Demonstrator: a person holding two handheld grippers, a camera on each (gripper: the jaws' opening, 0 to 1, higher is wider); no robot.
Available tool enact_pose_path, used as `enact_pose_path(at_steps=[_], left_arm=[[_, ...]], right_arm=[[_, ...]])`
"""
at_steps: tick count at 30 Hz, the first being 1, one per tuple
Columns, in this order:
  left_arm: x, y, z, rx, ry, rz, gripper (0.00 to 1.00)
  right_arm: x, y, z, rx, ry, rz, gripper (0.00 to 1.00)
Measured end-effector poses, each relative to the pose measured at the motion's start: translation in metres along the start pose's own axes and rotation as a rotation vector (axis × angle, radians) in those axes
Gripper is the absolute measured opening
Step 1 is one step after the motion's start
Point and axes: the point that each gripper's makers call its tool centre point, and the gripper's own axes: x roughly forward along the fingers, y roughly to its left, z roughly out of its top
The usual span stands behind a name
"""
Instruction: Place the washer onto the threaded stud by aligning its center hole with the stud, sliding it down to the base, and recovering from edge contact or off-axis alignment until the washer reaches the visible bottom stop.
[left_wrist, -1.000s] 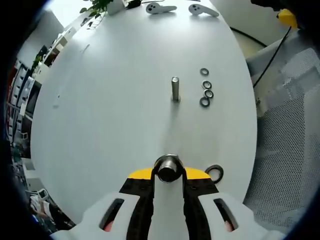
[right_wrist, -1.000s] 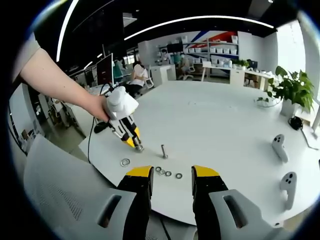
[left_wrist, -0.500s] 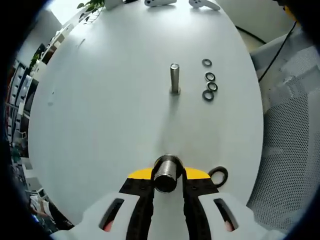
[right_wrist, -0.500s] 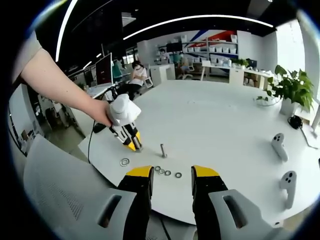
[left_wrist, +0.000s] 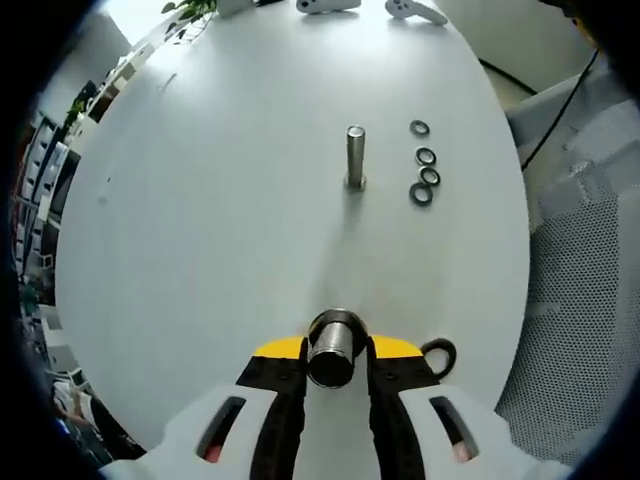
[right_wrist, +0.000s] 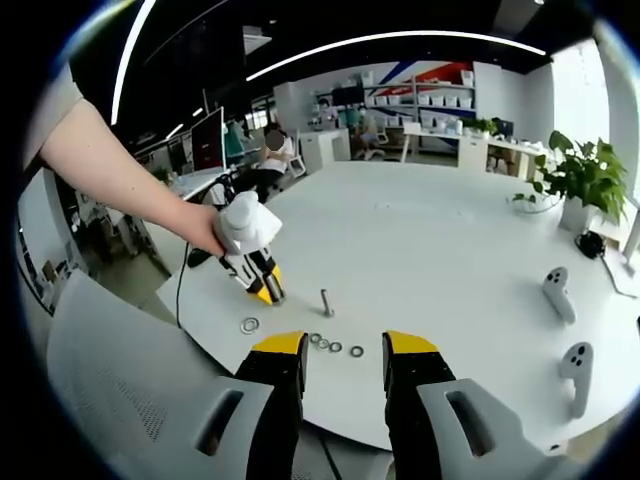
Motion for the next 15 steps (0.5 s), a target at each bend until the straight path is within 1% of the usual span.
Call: enact_pose_path(at_steps=[1,3,6,9,11,15], left_arm=[[-0.001,-0.002,-0.001,-0.021,-0.004,-0.011,0.22],[-0.002,-0.001,-0.003,-0.029,-0.002,-0.007,0.23],[-0.008,0.002,-0.008,-0.04,0.0,0.015,0.27],[-0.014,0.005,-0.011,-0.075,-0.007,0.036,0.27],[-0.018,0.001,-0.014,-0.107,-0.013,0.03,0.27],[-0.018,-0.007,-0.025,-0.121,0.006,0.027,0.27]], right_arm=[[0.0,0.0,0.0,-0.001,0.0,0.001,0.32],[0.0,0.001,0.0,-0.002,0.001,0.004,0.32],[0.0,0.002,0.0,-0.004,-0.001,0.009,0.32],[-0.001,0.003,0.001,-0.008,-0.004,0.01,0.32],[-0.001,0.003,0.001,-0.008,-0.004,0.009,0.32],[0.0,0.002,0.0,-0.002,0.0,0.01,0.32]])
